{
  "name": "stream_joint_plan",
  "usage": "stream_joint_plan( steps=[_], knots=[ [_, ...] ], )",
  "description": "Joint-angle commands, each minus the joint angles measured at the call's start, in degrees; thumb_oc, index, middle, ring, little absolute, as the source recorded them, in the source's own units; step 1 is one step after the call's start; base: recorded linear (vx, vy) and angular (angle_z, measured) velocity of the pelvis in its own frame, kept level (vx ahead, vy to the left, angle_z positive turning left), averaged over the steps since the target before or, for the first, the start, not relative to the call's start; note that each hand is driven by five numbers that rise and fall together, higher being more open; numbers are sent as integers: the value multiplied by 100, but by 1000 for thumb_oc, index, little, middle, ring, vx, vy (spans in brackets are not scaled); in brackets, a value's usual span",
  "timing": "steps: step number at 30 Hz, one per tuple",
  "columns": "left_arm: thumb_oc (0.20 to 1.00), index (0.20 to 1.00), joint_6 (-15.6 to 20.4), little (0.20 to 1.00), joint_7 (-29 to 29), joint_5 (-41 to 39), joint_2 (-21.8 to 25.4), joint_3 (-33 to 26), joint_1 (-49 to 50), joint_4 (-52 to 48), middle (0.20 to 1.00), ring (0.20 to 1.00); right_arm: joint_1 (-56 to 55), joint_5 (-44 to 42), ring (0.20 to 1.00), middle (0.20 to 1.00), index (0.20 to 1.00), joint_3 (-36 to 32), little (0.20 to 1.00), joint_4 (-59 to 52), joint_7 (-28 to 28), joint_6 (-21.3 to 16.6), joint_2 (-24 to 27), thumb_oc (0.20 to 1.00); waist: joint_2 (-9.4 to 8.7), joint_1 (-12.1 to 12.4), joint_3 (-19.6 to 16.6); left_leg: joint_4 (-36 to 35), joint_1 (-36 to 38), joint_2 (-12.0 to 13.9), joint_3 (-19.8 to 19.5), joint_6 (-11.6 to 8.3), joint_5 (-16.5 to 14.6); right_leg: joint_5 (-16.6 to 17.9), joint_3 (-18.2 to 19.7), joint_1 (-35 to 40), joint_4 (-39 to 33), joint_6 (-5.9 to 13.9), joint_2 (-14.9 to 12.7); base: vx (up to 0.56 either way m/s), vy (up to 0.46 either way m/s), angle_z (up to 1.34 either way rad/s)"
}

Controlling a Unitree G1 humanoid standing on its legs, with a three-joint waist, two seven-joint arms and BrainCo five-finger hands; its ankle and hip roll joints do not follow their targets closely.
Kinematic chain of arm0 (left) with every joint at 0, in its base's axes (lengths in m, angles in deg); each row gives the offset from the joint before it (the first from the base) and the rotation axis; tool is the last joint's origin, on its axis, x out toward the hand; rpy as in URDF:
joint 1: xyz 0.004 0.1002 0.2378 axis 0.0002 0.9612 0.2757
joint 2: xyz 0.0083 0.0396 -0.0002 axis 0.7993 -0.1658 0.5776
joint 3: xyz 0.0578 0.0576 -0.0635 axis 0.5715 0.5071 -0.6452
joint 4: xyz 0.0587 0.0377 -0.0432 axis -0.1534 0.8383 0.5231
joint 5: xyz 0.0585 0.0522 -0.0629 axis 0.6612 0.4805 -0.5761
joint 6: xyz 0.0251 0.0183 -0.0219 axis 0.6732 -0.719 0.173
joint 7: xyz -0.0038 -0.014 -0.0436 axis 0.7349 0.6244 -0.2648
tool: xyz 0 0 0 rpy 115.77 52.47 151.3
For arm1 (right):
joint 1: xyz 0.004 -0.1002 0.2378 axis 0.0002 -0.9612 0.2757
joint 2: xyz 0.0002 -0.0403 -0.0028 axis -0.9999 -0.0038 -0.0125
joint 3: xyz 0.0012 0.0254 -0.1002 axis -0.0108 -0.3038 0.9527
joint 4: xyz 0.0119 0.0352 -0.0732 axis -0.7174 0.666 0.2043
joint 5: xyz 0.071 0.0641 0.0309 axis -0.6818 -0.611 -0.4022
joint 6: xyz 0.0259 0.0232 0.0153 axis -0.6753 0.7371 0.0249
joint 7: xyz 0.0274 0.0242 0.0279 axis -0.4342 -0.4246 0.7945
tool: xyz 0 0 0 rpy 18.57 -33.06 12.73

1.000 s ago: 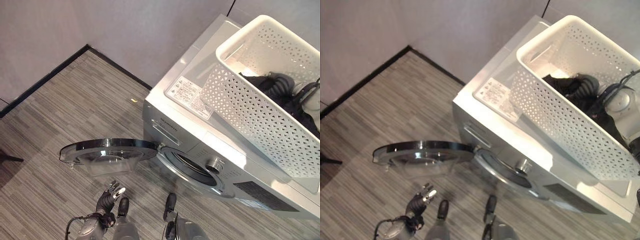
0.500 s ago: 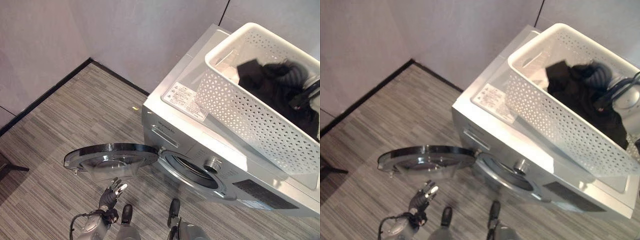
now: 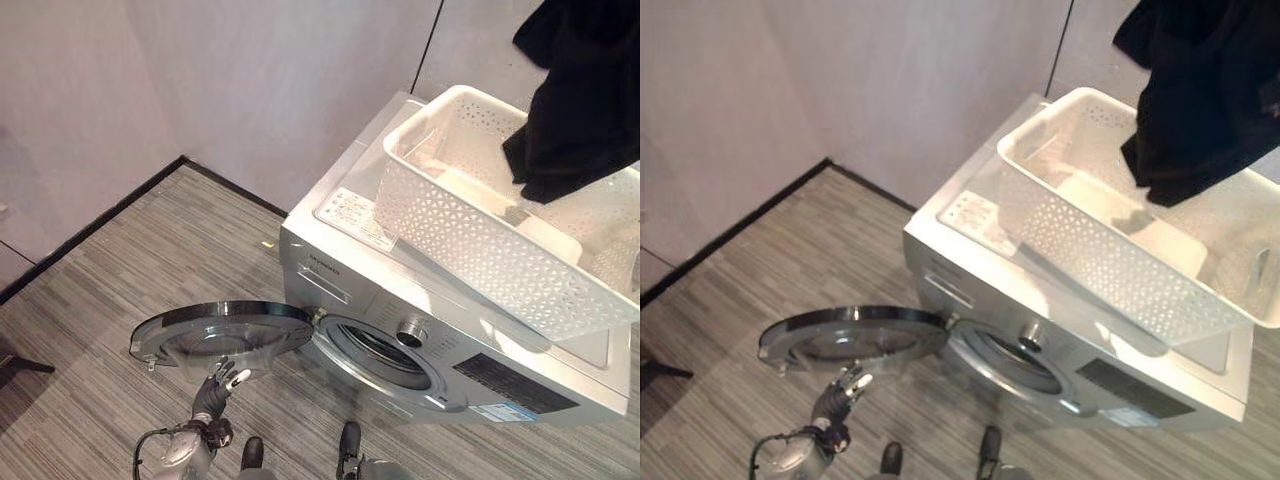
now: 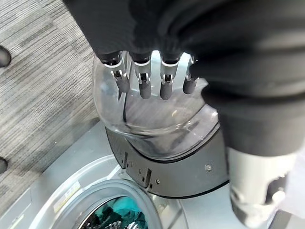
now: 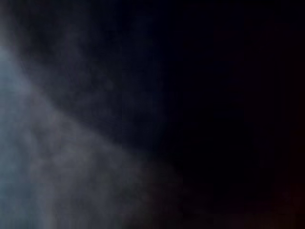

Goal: Grab the laundry basket,head to the washer,open it,put in the laundry and shut it.

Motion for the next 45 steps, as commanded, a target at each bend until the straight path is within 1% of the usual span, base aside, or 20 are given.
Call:
stream_joint_plan(
  steps=[1,8,14,18,23,24,25,26,27,28,29,31,32,33,34,37,39,40,42,45],
  knots=[
    [1000,1000,199,1000,107,222,396,229,-90,46,1000,1000,1240,227,200,200,200,221,200,853,-849,189,243,200,-328,240,-259,21,561,-29,524,376,-547,-1168,520,379,600,425,-220,0,0,0],
    [1000,1000,226,1000,156,252,385,306,-179,159,1000,1000,2076,59,200,200,200,872,200,1491,-1145,177,289,200,-339,279,-304,21,632,-33,482,384,-552,-1232,493,468,637,433,-235,9,8,2],
    [1000,1000,308,1000,253,427,370,399,-327,173,1000,1000,2052,65,200,200,200,858,200,1248,-1443,106,571,200,-359,267,-369,21,693,-126,454,439,-616,-1181,478,521,649,506,-309,3,76,3],
    [1000,1000,314,1000,305,676,290,485,-413,130,1000,1000,1666,385,200,200,200,347,200,385,-1695,159,681,200,-264,184,-390,28,744,-285,497,542,-725,-1066,567,473,667,627,-432,-29,125,-2],
    [1000,1000,319,1000,312,788,294,494,-423,126,1000,1000,950,619,200,200,200,-443,200,-283,-1700,202,642,200,-246,154,-393,37,810,-416,530,655,-807,-1032,655,430,760,683,-541,-33,160,-12],
    [1000,1000,299,1000,302,864,224,519,-459,106,1000,1000,688,695,200,200,200,-721,200,-607,-1713,176,571,200,-177,91,-377,40,834,-506,554,720,-856,-997,683,385,834,732,-620,-41,144,-15],
    [1000,1000,300,1000,304,869,271,526,-455,109,1000,1000,416,725,200,200,200,-990,200,-704,-1694,196,559,200,-229,108,-380,41,839,-515,559,729,-857,-1005,692,377,854,740,-630,-101,287,-15],
    [1000,1000,297,1000,277,977,197,590,-522,116,1000,1000,244,785,200,200,200,-1134,200,-1025,-1682,149,447,200,-149,5,-333,54,855,-616,588,793,-900,-894,725,293,938,807,-731,-69,163,-17],
    [1000,1000,303,1000,279,992,217,591,-531,133,1000,1000,20,822,200,200,200,-1361,200,-1136,-1652,178,427,200,-189,25,-328,71,853,-638,602,815,-909,-893,749,276,966,828,-752,-175,351,-18],
    [1000,1000,358,1000,316,1115,243,624,-623,50,1000,1000,-326,997,200,200,200,-1655,200,-1767,-1498,111,245,200,-148,-50,-254,102,865,-826,707,930,-999,-649,795,121,1035,949,-941,-171,263,-12],
    [1000,1000,365,1000,340,1132,250,621,-632,12,1000,1000,-492,1088,200,200,200,-1788,200,-1959,-1482,127,165,200,-132,-58,-198,121,867,-872,796,966,-1023,-471,771,15,1099,1010,-1045,-172,258,-21],
    [1000,1000,362,1000,377,1218,284,601,-689,-41,1000,1000,-725,1170,200,200,200,-1957,200,-2187,-1424,113,29,200,-101,-42,-133,155,833,-899,877,1018,-1014,-444,747,-75,1186,1019,-1103,-146,109,-62],
    [1000,1000,366,1000,431,1310,323,560,-731,-94,1000,1000,-941,1252,200,200,200,-2145,200,-2463,-1333,113,-104,200,-63,-33,-55,206,782,-903,940,1063,-1003,-534,637,-146,1400,971,-1139,-276,157,-72],
    [1000,1000,357,1000,493,1434,408,478,-772,-185,1000,1000,-1176,1352,200,200,200,-2344,200,-2865,-1216,20,-295,200,6,13,-7,274,682,-915,1076,1127,-961,-785,359,-99,1744,821,-1135,-205,97,-56],
    [1000,1000,350,1000,497,1440,420,473,-766,-195,1000,1000,-1248,1369,200,200,200,-2416,200,-2917,-1192,29,-318,200,-11,7,1,286,686,-913,1071,1122,-973,-827,357,-112,1803,811,-1142,-194,80,-50],
    [1000,1000,342,1000,585,1508,529,232,-638,-382,1000,1000,-1741,1482,200,200,200,-2729,200,-3517,-892,-206,-767,200,-39,111,-45,459,472,-971,1371,1231,-897,-1381,-74,125,2604,613,-1036,-168,44,-49],
    [1000,1000,338,1000,616,1543,550,172,-561,-411,1000,1000,-1767,1486,200,200,200,-2763,200,-3585,-862,-254,-866,200,-56,173,-106,480,420,-989,1489,1267,-880,-1443,-187,225,2720,613,-1015,-142,7,-50],
    [1000,1000,347,1000,658,1562,548,98,-502,-482,1000,1000,-1768,1357,200,200,200,-2730,200,-3696,-789,-379,-1129,200,-88,250,-189,518,286,-1025,1675,1292,-830,-1461,-294,462,2774,598,-977,-107,-17,-59],
    [1000,1000,350,1000,682,1588,573,70,-473,-539,1000,1000,-1783,1329,200,200,200,-2729,200,-3750,-766,-414,-1227,200,-134,300,-259,507,273,-1073,1664,1291,-897,-1480,-237,614,2782,673,-956,-99,-32,-55],
    [1000,1000,386,1000,810,1657,596,-86,-373,-847,1000,1000,-1817,1076,200,200,200,-2565,200,-3849,-666,-573,-1638,200,-284,518,-415,524,-30,-1197,1993,1316,-794,-1268,-105,1085,2509,776,-850,-186,-90,-61]
  ],
)
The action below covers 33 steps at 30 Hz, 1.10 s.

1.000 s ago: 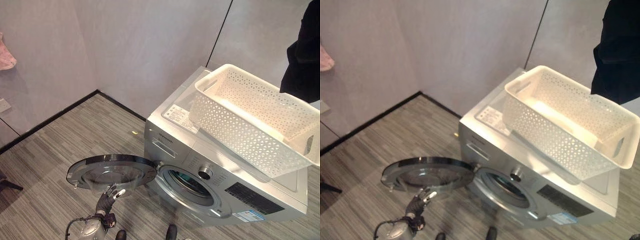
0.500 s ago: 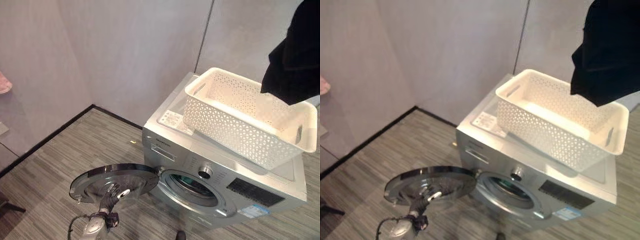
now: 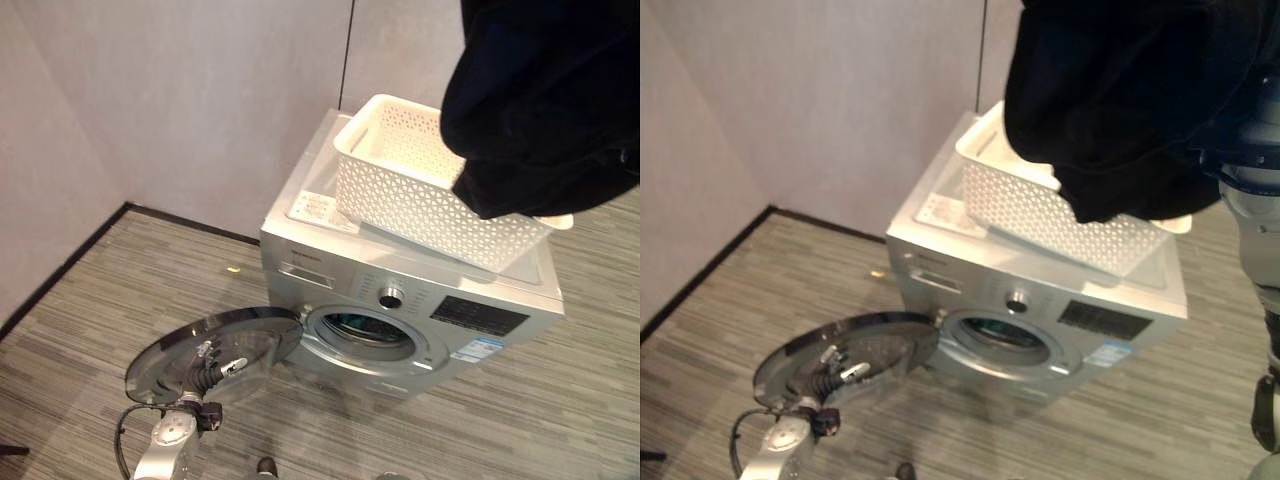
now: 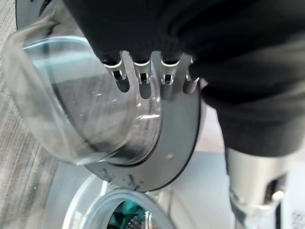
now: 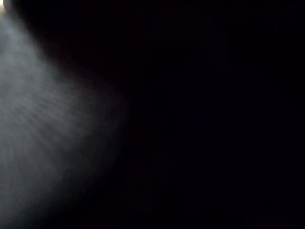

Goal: Grab the laundry basket,head to the washer,open it,put in the laundry and shut it.

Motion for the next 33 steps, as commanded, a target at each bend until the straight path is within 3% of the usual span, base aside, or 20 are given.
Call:
stream_joint_plan(
  steps=[1,3,5,7,12,15,25,33],
  knots=[
    [1000,1000,356,1000,171,155,82,-128,-15,-618,1000,1000,397,-330,200,200,200,-229,200,68,49,-68,-300,200,-75,298,-373,31,-260,-640,94,501,-736,410,372,594,-19,-40,120,-108,-87,-79],
    [1000,1000,360,1000,215,150,88,-189,2,-684,1000,1000,385,-406,200,200,200,-191,200,21,81,-94,-420,200,-91,362,-392,75,-341,-609,191,458,-696,282,381,693,-266,-96,133,-121,-124,-66],
    [1000,1000,376,1000,309,192,4,-325,13,-879,1000,1000,211,-729,200,200,200,-81,200,-179,263,-258,-901,200,-114,495,-404,153,-533,-453,415,284,-568,-60,267,1064,-1081,-256,219,-189,-239,-33],
    [1000,1000,401,1000,352,317,19,-342,-18,-987,1000,1000,37,-824,200,200,200,-58,200,-345,358,-328,-1177,200,-93,519,-361,182,-628,-338,436,167,-435,-139,222,1168,-1370,-309,322,-156,-208,-33],
    [1000,1000,438,1000,457,552,-11,-368,-181,-1504,1000,1000,-604,-1221,200,200,200,-211,200,-785,529,-476,-1741,200,2,431,-199,179,-884,-77,308,-132,-2,-255,145,1282,-1847,-492,606,-194,-178,8],
    [1000,1000,420,1000,490,611,-43,-288,-339,-1706,1000,1000,-679,-1319,200,200,200,-248,200,-938,507,-495,-1800,200,54,358,-191,82,-902,17,234,-224,213,-296,44,1308,-1862,-565,706,-146,-97,31],
    [1000,1000,429,1000,621,611,-50,-167,-917,-2095,1000,1000,-584,-1667,200,200,200,-11,200,-948,691,-472,-1829,200,116,171,-332,-154,-747,144,119,-328,503,-358,-26,1400,-1814,-738,855,-50,-48,14],
    [1000,1000,302,1000,580,549,-173,-95,-899,-2276,1000,1000,-1733,-2247,200,200,200,473,200,-991,1370,-441,-2540,200,191,78,-345,-116,-653,208,125,-350,567,-444,-45,1432,-1730,-844,892,-11,-19,2]
  ],
)
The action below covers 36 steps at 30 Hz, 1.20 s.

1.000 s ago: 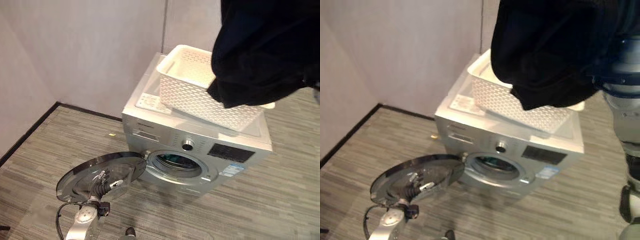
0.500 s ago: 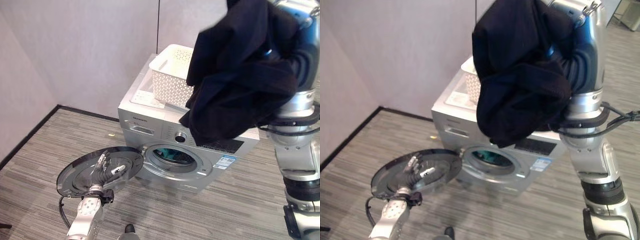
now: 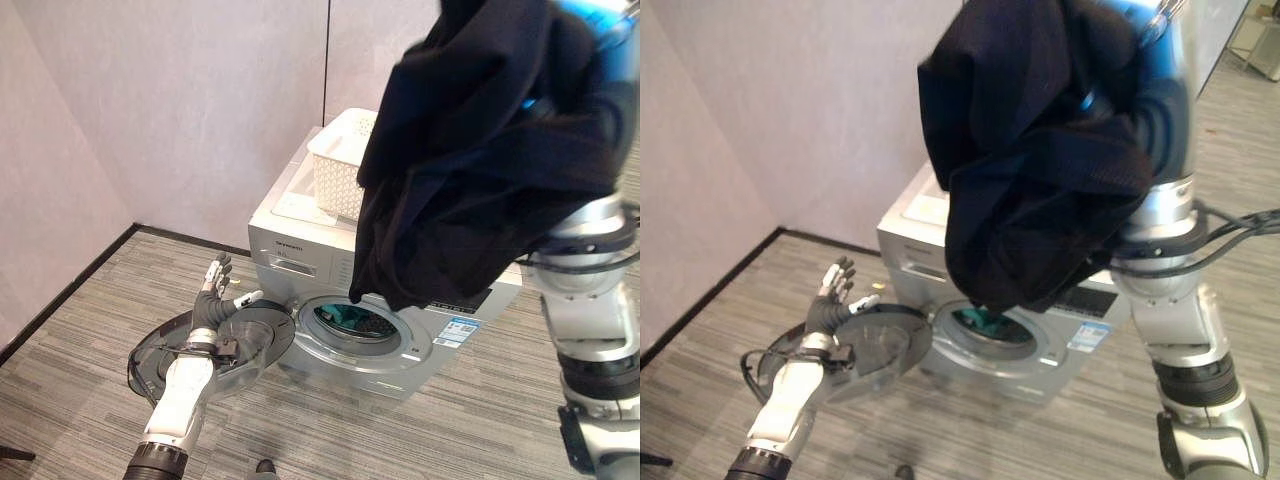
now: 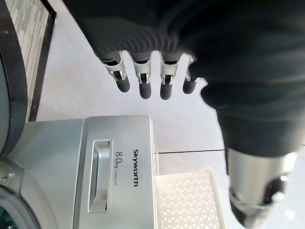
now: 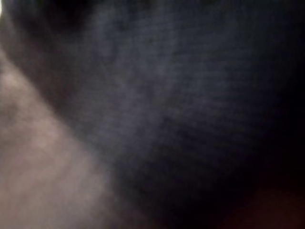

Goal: Grab the laundry basket,head to the washer,open it,put in the laundry and shut it.

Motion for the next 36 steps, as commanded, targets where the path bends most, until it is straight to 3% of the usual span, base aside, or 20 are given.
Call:
stream_joint_plan(
  steps=[1,13,20,27,36],
  knots=[
    [1000,1000,196,1000,-37,39,135,87,-149,-265,1000,1000,-61,-462,200,200,200,-93,200,-77,293,-4,-185,200,-91,-86,-133,-67,-588,-60,198,-24,145,-1273,5,391,605,-301,170,-9,-31,0],
    [1000,1000,51,1000,-461,-268,39,590,485,-548,1000,1000,-1274,-588,200,200,200,29,200,-464,595,-82,-572,200,50,-207,302,21,-848,78,56,-54,350,-1488,-135,68,965,-516,341,-49,-42,10],
    [1000,1000,24,1000,-638,-893,-117,1225,158,-267,1000,1000,-1507,-764,200,200,200,241,200,-471,596,-115,-588,200,137,-411,696,-65,-1128,196,41,-62,505,-1574,-223,-509,1440,-564,365,-99,-25,8],
    [1000,1000,115,1000,-111,-1261,-681,1994,-795,663,1000,1000,-1411,-1014,200,200,200,816,200,-437,437,-167,-657,200,68,-664,914,-205,-1393,274,209,-68,596,-1635,-106,-1169,1853,-615,311,-40,25,-8],
    [1000,1000,228,1000,454,-1515,-931,2261,-1615,969,1000,1000,-998,-1302,200,200,200,1385,200,-363,117,-167,-911,200,-135,-721,954,-160,-1565,292,344,-43,583,-1602,-65,-1439,1907,-596,293,10,20,-11]
  ],
)
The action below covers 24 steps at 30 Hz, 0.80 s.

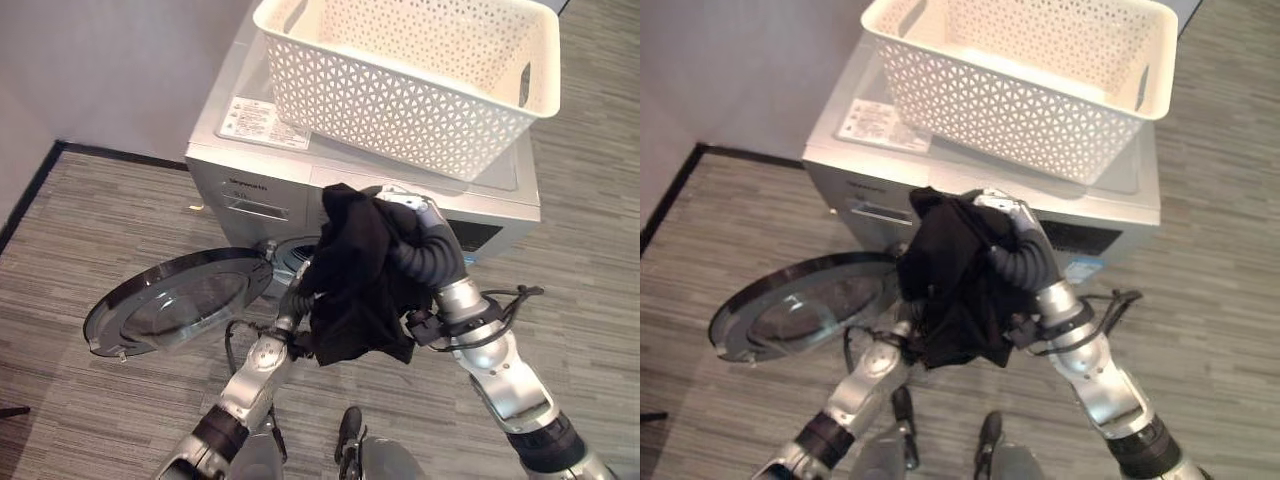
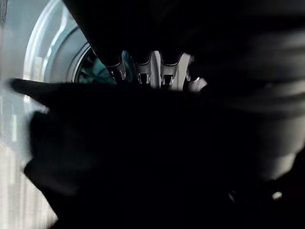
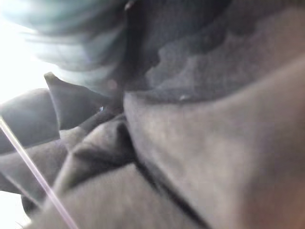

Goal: Grab the laundry basket,head to the washer,open it,put in the laundry and shut it.

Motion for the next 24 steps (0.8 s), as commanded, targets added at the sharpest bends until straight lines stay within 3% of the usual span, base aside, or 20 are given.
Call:
stream_joint_plan(
  steps=[1,6,11,24],
  knots=[
    [1000,1000,357,1000,284,-63,-137,116,-53,-12,1000,1000,275,-264,200,200,200,-147,200,-359,-324,-326,-213,200,-149,-30,-306,-355,-480,138,451,-26,475,-1472,-13,-198,1250,-486,237,21,20,-5],
    [1000,1000,462,1000,565,-112,-274,197,-381,78,1000,1000,378,-360,200,200,200,-12,200,-340,-504,-367,-260,200,-325,-32,-276,-313,-543,144,446,-17,465,-1445,-59,-222,1213,-506,264,8,2,-5],
    [1000,1000,573,1000,369,-311,-191,269,-311,-174,1000,1000,467,-319,200,200,200,-64,200,-378,-573,-446,-201,200,-453,39,-216,-191,-624,108,413,-15,410,-1416,-108,-179,1138,-536,294,0,0,0],
    [1000,1000,733,1000,-267,-638,592,46,519,-1785,1000,1000,314,-37,200,200,200,-373,200,-580,-442,-491,-274,200,-380,367,-62,-70,-704,-36,240,16,374,-1466,-240,-75,1132,-603,315,-1,1,8]
  ],
)
